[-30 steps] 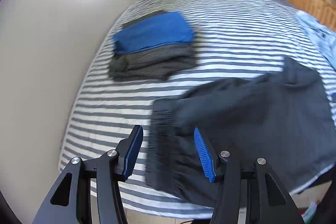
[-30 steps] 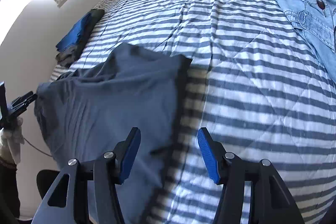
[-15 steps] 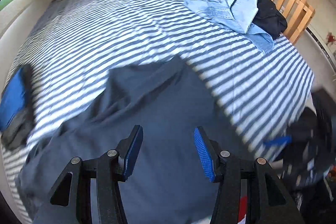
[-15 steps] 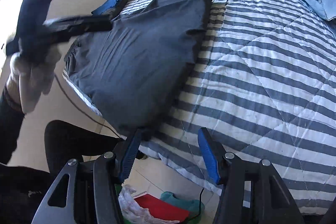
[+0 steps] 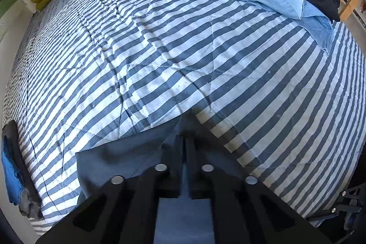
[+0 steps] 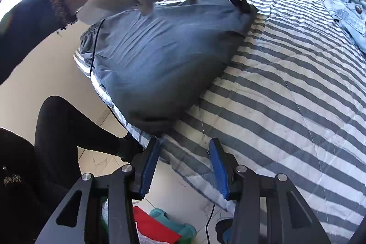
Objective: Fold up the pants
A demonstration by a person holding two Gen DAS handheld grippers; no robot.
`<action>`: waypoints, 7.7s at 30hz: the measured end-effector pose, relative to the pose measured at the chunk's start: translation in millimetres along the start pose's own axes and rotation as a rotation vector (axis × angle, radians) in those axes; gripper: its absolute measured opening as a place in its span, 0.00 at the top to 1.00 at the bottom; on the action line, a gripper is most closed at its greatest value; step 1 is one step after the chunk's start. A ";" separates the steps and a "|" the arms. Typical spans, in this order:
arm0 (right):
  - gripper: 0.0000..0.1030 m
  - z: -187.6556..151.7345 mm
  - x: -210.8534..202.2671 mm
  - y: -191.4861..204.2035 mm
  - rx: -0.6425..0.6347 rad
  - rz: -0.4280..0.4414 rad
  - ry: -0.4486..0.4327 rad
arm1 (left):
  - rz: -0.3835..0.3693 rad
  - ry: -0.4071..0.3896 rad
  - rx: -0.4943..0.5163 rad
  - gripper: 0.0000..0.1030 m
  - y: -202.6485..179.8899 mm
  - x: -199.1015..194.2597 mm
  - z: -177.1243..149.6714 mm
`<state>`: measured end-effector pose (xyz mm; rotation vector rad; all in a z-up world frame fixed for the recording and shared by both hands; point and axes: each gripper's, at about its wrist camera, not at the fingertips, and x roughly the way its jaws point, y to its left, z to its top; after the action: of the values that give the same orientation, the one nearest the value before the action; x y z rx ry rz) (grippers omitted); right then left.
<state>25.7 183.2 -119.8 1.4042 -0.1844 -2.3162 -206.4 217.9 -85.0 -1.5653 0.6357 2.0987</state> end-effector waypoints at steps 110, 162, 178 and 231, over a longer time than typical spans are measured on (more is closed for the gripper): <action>0.62 145.4 0.3 -63.0 0.188 0.055 -0.072 | 0.011 -0.269 -0.379 0.56 103.5 -108.1 -268.0; 0.97 244.2 88.7 -62.6 -0.408 -0.049 0.141 | 0.161 -0.173 -0.592 0.50 232.3 -59.3 -291.5; 0.69 103.4 7.6 -81.0 0.246 0.060 0.104 | -0.012 -0.212 -0.384 0.49 106.7 -103.4 -286.8; 0.98 272.8 111.0 269.1 -0.042 0.143 0.085 | -0.051 -0.437 -0.729 0.48 206.6 -177.7 -461.6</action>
<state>-179.3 -134.2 8.2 1.4180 -0.2022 -2.1291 66.4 -237.4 -10.1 -1.3219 -0.3608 2.6722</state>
